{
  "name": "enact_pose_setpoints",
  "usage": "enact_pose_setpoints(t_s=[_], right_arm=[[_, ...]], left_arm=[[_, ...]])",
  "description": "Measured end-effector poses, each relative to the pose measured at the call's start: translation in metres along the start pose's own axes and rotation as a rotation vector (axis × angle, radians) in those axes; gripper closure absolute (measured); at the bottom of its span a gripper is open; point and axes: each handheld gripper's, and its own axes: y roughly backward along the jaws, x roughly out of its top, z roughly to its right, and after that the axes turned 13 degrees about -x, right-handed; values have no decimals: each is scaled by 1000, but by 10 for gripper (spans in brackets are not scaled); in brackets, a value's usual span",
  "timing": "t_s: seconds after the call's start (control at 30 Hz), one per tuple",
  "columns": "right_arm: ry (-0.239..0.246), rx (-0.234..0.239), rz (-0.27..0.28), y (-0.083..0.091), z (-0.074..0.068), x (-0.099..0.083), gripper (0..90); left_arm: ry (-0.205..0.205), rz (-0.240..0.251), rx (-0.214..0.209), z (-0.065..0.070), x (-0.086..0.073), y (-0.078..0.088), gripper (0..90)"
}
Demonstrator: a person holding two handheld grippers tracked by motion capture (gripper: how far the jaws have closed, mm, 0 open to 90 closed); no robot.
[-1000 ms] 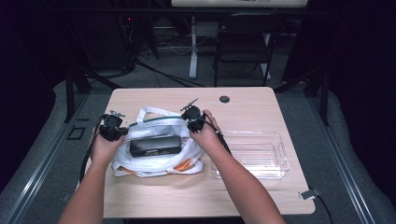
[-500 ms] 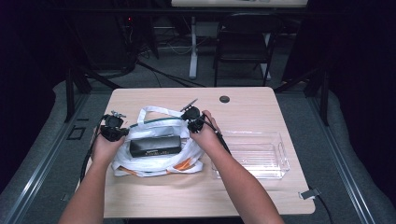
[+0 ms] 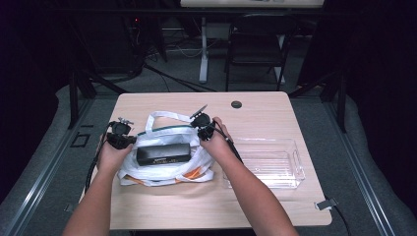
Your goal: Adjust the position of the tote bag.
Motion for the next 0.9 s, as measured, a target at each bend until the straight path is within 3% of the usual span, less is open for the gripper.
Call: enact_pose_setpoints(t_s=[0.03,0.37,0.67,0.7,0.8,0.9], right_arm=[[25,-3,-19,1,1,1,863],[-4,4,-16,-3,-2,-1,863],[2,7,-30,-5,-2,-1,863],[24,6,-48,-4,-1,0,863],[1,10,-34,-6,-2,-1,863],[11,5,-41,-6,-2,-1,862]], left_arm=[[0,-3,-4,0,0,0,883],[4,-6,-10,-1,-1,-2,881],[0,-6,-14,0,-2,-2,878],[1,-6,-14,0,-2,-2,878],[-4,-2,-13,0,-2,-1,873],[-12,16,-6,2,-1,1,847]])
